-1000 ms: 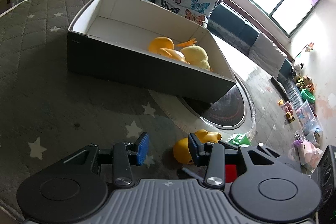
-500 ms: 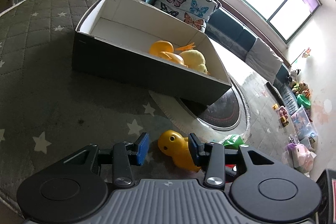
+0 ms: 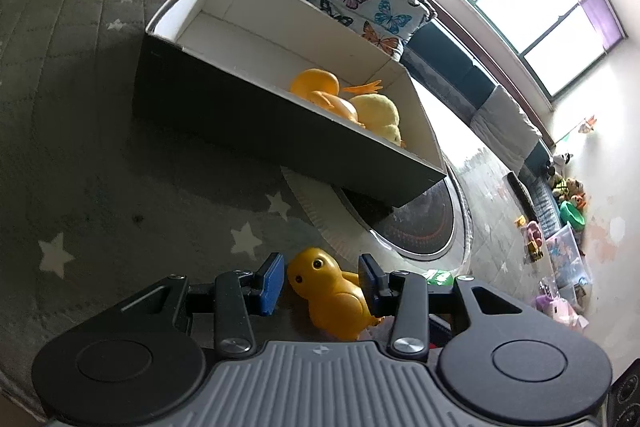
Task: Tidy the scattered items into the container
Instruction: 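Close the right tool's fingers around the small yellow duck, then lift the yellow duck with the right tool and lower it into the box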
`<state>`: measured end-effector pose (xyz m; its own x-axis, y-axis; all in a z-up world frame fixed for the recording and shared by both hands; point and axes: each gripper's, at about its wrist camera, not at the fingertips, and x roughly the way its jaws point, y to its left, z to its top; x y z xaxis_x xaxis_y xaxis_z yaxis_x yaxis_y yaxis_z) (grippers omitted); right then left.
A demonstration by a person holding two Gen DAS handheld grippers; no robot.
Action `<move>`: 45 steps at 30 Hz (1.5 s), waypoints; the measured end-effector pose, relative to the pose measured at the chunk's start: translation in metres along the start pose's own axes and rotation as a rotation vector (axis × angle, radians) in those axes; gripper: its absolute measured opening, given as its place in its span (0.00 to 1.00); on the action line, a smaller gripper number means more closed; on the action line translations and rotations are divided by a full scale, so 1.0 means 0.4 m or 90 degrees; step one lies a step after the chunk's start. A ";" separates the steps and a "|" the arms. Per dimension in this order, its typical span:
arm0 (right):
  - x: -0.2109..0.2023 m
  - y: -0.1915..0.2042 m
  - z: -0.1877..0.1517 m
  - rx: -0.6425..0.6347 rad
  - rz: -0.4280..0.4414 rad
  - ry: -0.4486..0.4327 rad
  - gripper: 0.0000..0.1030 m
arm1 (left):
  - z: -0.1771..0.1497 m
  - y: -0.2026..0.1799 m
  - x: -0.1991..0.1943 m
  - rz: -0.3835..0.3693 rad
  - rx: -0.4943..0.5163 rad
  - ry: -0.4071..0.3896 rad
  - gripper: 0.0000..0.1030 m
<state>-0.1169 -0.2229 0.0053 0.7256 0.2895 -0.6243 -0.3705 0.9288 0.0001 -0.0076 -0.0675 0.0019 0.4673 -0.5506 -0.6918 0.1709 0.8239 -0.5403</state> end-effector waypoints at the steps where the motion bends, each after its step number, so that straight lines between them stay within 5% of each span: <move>1: 0.010 -0.007 0.002 0.005 -0.004 0.003 0.74 | 0.000 0.001 0.005 -0.001 -0.004 0.003 0.42; 12: 0.048 0.006 -0.007 0.010 0.026 0.022 0.72 | 0.009 0.006 0.025 0.004 -0.003 0.005 0.30; 24: 0.061 -0.005 -0.005 0.023 0.014 0.031 0.67 | 0.015 0.013 0.032 0.000 -0.012 0.017 0.32; 45: 0.086 -0.011 -0.002 0.046 0.007 0.047 0.34 | 0.022 0.011 0.059 0.005 -0.011 0.030 0.32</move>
<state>-0.0909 -0.2173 -0.0169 0.6754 0.2847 -0.6803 -0.3342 0.9405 0.0617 0.0116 -0.0758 -0.0126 0.4267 -0.5498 -0.7181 0.1525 0.8263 -0.5421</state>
